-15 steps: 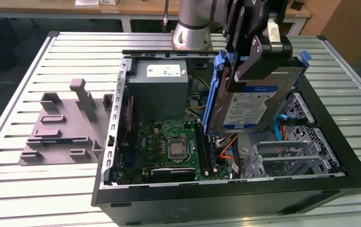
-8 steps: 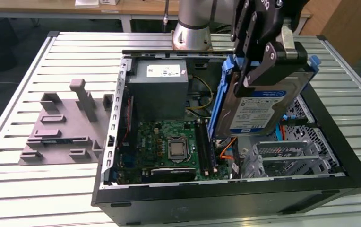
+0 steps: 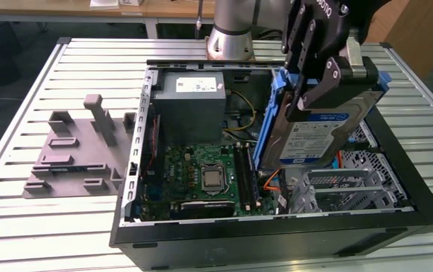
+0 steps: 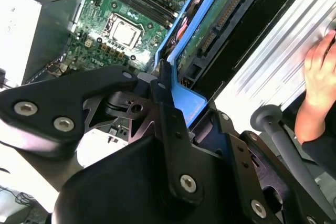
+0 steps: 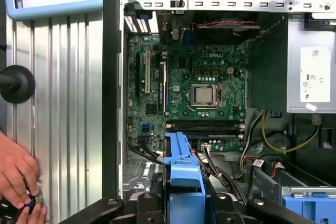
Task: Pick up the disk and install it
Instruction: 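Insert the disk into the insertion slot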
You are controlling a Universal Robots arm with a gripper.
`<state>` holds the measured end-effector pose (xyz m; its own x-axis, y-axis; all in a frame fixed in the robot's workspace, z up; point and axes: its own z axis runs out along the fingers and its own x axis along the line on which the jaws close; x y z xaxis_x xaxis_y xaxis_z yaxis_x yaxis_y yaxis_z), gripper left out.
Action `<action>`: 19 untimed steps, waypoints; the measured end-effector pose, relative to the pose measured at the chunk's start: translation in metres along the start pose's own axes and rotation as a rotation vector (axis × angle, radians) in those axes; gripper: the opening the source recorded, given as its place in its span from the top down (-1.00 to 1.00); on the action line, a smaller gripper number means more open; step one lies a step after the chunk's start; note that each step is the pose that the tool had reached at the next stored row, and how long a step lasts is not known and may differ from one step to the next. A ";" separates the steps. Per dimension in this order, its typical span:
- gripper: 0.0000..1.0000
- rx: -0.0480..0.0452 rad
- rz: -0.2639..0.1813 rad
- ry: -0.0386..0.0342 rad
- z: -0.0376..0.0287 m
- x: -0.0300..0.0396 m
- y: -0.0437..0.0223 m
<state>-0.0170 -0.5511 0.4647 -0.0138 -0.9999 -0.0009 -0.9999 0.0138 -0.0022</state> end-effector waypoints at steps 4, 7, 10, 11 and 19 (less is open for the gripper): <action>0.27 0.0000 0.000 0.0013 0.0007 0.0013 -0.0077; 0.27 0.0000 0.000 0.0019 0.0018 0.0034 -0.0120; 0.27 0.0000 0.000 0.0024 0.0029 0.0054 -0.0158; 0.27 0.0000 0.000 0.0032 0.0050 0.0072 -0.0232; 0.27 0.0001 0.005 0.0027 0.0072 0.0127 -0.0261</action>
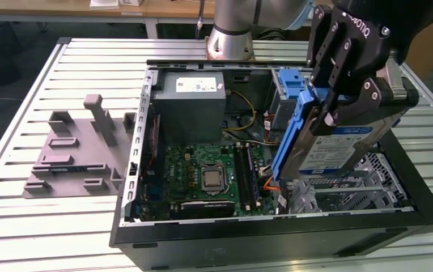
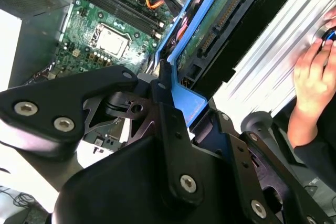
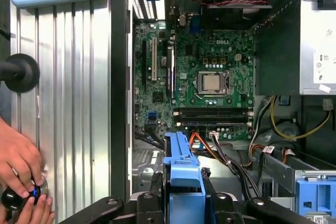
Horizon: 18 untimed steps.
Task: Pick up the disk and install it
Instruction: 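Insert the disk into the insertion slot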
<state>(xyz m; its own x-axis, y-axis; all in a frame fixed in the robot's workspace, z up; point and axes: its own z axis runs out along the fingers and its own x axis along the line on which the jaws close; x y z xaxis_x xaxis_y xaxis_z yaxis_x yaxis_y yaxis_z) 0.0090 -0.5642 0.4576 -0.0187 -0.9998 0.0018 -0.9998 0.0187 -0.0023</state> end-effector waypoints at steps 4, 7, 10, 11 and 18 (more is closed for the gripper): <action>0.27 -0.0001 0.000 0.0003 0.0014 -0.0001 -0.0107; 0.27 -0.0001 0.001 0.0002 0.0024 -0.0003 -0.0178; 0.27 -0.0002 0.001 0.0002 0.0033 -0.0004 -0.0240; 0.27 -0.0001 0.001 0.0003 0.0036 -0.0004 -0.0259; 0.27 -0.0001 0.001 0.0001 0.0067 -0.0006 -0.0344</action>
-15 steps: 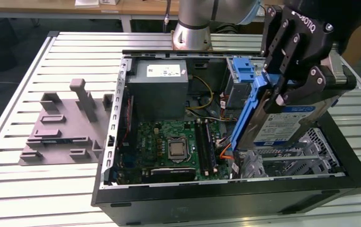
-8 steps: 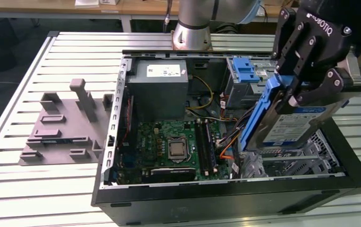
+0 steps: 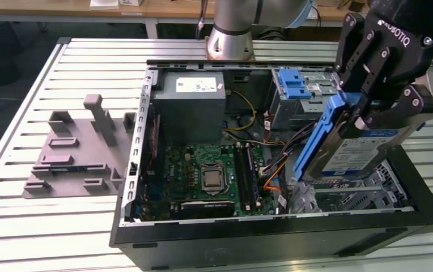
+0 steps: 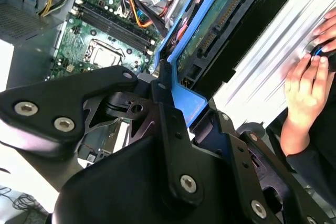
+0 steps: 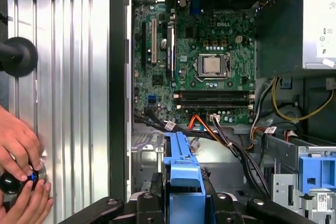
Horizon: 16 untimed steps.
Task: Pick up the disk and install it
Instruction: 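Insert the disk into the insertion slot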
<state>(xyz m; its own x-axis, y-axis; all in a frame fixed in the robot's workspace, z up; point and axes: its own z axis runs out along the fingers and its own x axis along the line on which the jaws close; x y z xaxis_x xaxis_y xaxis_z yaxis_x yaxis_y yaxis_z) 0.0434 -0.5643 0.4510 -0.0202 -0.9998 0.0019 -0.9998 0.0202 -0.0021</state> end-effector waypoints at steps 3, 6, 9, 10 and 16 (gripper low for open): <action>0.27 0.0000 0.000 0.0001 0.0016 -0.0001 -0.0053; 0.27 0.0000 0.000 0.0002 0.0024 -0.0002 -0.0096; 0.27 0.0000 0.000 0.0000 0.0028 -0.0003 -0.0130; 0.27 0.0001 0.000 -0.0001 0.0030 -0.0003 -0.0141; 0.27 0.0000 0.000 0.0001 0.0043 -0.0005 -0.0211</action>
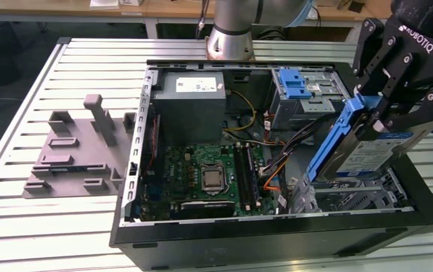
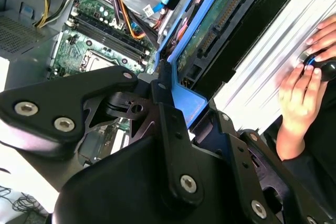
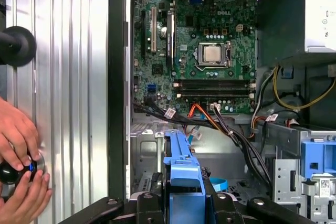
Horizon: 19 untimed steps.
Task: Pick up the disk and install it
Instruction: 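Insert the disk into the insertion slot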
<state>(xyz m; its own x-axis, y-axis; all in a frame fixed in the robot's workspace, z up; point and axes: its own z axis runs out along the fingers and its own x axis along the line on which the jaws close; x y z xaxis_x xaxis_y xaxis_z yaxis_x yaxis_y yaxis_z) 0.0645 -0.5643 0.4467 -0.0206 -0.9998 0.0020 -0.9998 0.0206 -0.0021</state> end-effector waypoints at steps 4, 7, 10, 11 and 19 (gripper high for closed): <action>0.27 0.0000 0.001 0.0001 0.0015 -0.0001 -0.0028; 0.27 0.0000 0.005 0.0000 0.0027 -0.0001 -0.0040; 0.27 0.0000 0.006 -0.0001 0.0037 -0.0001 -0.0048; 0.27 0.0000 0.007 -0.0001 0.0042 0.0000 -0.0048; 0.27 0.0000 0.006 0.0000 0.0082 0.0002 -0.0049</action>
<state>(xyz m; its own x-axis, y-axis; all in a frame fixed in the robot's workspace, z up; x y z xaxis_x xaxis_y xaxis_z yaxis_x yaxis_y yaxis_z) 0.0695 -0.5646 0.4385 -0.0270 -0.9996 0.0021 -0.9996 0.0270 -0.0021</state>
